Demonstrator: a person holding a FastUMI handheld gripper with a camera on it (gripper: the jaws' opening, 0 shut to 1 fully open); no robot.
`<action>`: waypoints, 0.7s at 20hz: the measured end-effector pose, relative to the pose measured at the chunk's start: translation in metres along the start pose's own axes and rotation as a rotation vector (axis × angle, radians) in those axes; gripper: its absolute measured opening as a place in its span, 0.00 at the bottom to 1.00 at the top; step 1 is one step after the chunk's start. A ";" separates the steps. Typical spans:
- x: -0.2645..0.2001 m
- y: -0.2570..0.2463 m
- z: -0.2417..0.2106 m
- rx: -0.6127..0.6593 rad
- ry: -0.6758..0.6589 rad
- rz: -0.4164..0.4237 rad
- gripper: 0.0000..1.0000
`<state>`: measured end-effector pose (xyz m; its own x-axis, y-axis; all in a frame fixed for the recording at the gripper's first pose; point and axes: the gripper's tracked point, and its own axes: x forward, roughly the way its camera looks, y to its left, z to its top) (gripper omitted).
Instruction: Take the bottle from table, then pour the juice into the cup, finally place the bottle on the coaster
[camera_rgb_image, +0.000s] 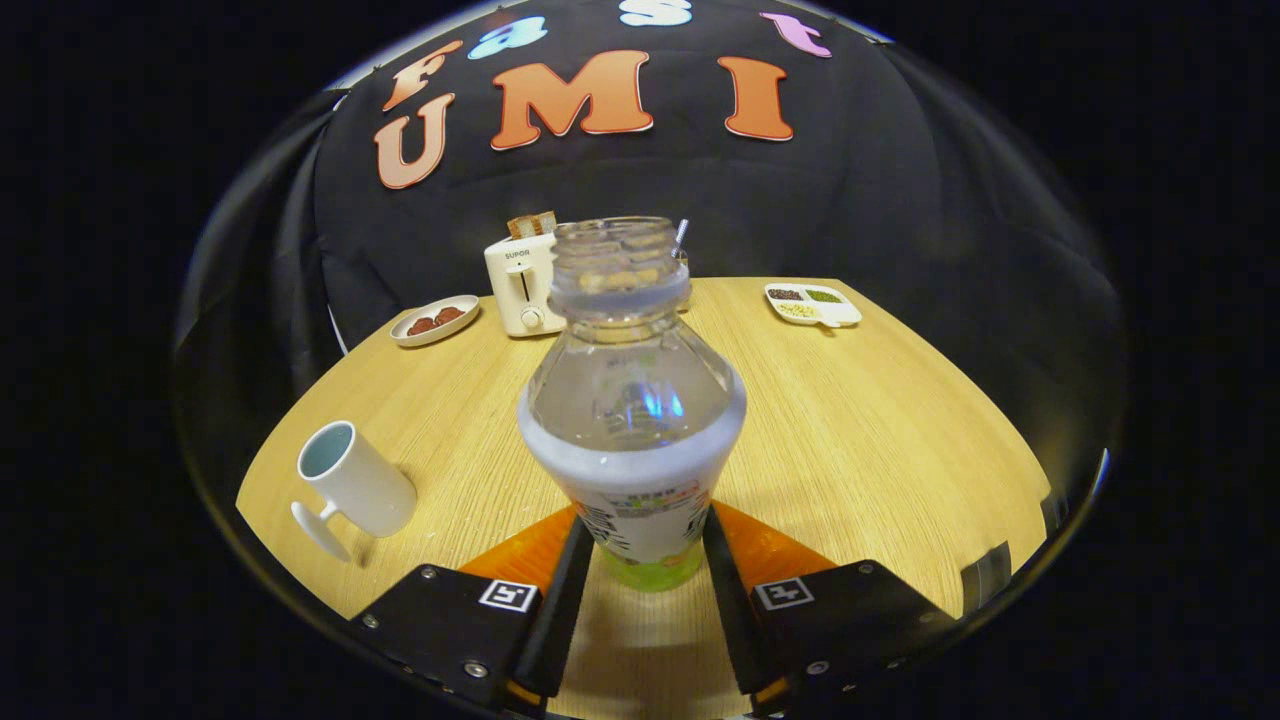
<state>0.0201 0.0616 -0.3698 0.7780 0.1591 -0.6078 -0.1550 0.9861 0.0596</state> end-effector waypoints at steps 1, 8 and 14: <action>0.001 0.000 -0.002 -0.007 0.006 -0.006 0.63; -0.026 0.009 0.017 -0.125 0.034 -0.082 0.56; -0.044 0.035 0.039 -0.301 0.022 -0.164 0.56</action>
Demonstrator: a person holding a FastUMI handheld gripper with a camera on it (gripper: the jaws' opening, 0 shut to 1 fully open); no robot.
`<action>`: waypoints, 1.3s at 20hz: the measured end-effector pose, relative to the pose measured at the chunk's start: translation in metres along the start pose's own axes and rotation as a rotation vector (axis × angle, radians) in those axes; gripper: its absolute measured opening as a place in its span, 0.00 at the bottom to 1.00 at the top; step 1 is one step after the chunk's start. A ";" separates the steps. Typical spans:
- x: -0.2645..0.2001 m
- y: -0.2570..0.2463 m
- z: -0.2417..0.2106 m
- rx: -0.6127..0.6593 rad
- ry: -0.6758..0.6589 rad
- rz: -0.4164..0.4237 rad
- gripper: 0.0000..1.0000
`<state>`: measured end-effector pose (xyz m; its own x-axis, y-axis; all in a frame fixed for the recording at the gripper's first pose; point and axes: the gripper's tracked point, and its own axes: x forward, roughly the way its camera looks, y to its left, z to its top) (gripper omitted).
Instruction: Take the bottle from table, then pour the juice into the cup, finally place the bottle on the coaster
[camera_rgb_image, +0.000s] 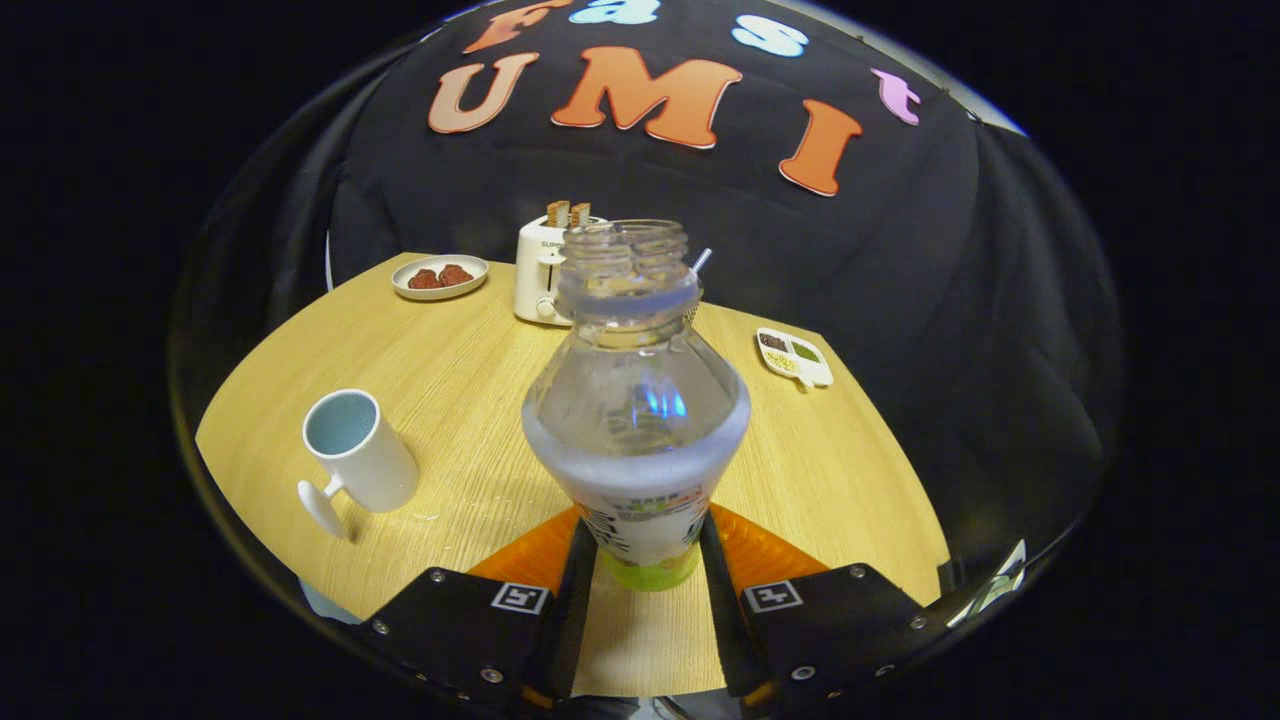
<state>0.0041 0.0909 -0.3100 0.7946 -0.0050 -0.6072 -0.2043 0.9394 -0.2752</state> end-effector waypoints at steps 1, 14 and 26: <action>-0.001 0.004 0.006 -0.037 -0.005 -0.014 0.56; 0.005 0.063 0.036 -0.499 0.018 -0.111 0.56; 0.020 0.074 0.057 -0.902 -0.033 -0.211 0.55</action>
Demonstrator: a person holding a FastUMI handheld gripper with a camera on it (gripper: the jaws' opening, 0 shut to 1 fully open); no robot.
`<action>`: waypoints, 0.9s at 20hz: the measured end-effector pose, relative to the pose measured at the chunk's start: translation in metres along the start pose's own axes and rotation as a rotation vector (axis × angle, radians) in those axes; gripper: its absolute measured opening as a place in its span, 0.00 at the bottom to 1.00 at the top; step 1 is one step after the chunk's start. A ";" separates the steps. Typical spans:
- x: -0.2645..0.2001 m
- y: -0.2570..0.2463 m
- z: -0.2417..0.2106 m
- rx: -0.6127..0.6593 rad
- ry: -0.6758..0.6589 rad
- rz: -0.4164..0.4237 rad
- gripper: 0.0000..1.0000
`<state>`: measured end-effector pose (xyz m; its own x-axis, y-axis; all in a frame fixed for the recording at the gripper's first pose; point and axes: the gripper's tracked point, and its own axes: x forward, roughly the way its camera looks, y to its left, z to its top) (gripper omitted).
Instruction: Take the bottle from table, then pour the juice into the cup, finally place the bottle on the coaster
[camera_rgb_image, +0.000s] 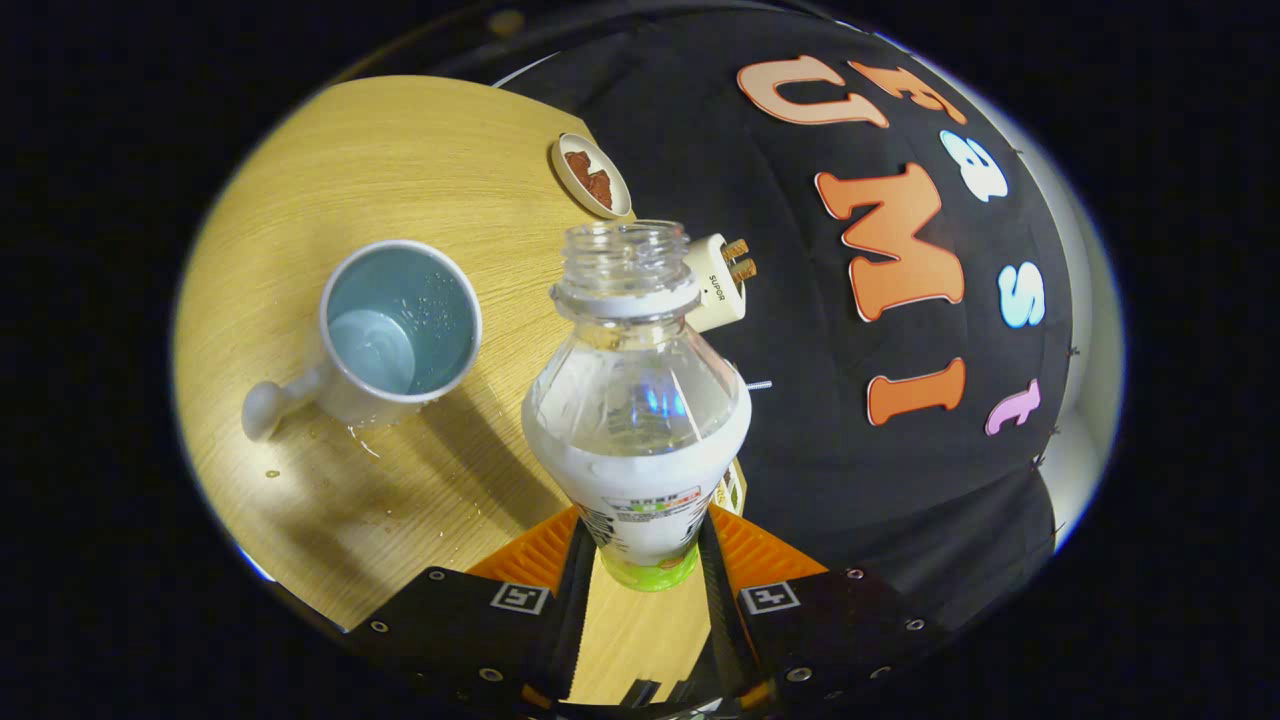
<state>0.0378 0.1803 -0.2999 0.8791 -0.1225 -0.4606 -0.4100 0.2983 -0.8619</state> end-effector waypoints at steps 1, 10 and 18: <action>0.001 0.000 0.002 -0.021 -0.006 -0.004 0.55; 0.001 -0.007 0.006 -0.210 -0.019 -0.055 0.55; 0.007 -0.005 0.005 -0.357 -0.013 -0.085 0.55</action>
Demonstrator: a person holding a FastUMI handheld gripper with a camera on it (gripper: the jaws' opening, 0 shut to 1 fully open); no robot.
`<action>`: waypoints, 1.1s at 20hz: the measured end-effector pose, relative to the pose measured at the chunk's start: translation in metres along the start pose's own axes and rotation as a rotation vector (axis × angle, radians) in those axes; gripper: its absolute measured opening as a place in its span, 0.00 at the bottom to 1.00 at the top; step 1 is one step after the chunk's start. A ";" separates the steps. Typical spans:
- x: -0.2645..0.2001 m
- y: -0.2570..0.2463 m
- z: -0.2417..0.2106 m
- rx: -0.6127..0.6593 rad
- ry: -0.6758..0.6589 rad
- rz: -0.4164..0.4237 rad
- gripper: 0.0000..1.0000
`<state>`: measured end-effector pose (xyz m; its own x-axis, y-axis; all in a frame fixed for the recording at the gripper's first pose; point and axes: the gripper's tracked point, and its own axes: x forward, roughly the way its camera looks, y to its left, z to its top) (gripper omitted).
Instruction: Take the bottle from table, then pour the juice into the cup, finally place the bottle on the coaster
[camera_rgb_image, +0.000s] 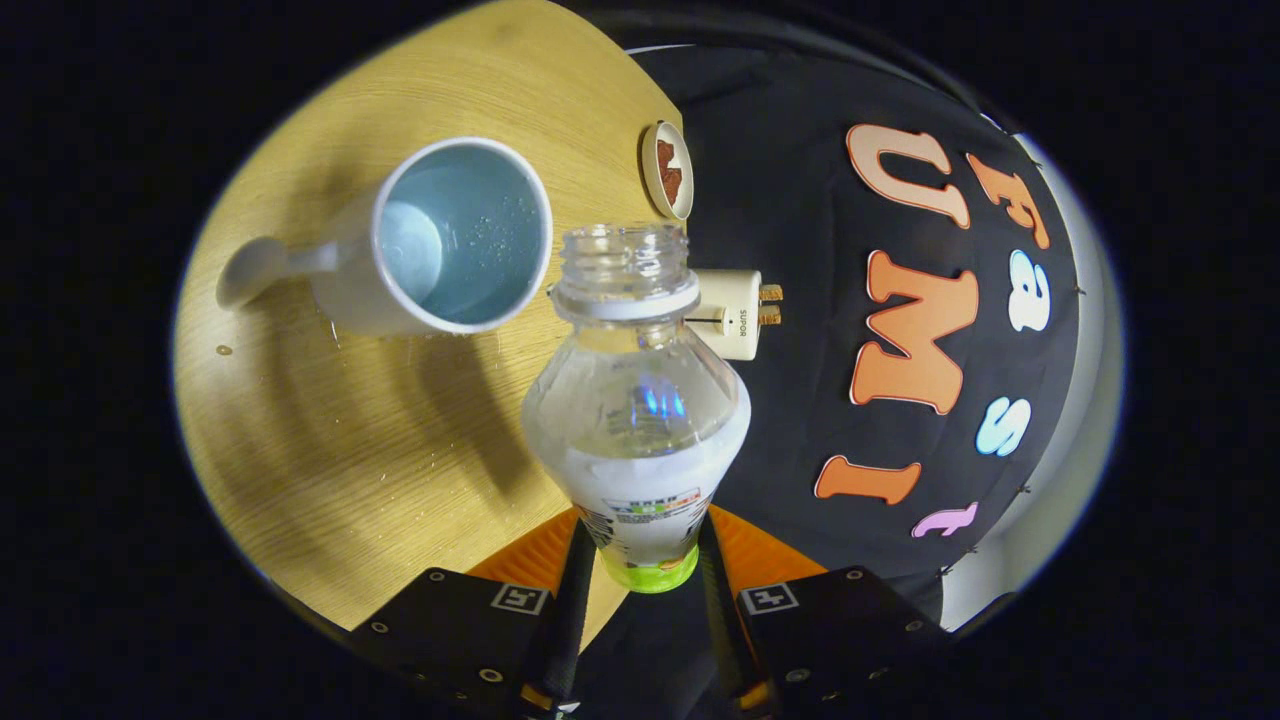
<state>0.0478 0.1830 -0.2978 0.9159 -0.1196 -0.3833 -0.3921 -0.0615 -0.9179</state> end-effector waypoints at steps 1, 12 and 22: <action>0.000 -0.001 0.001 -0.009 0.001 -0.008 0.55; 0.003 -0.029 0.000 -0.114 0.002 -0.076 0.55; 0.010 -0.039 0.001 -0.174 -0.007 -0.086 0.55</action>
<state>0.0725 0.1851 -0.2665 0.9469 -0.0993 -0.3059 -0.3212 -0.2418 -0.9156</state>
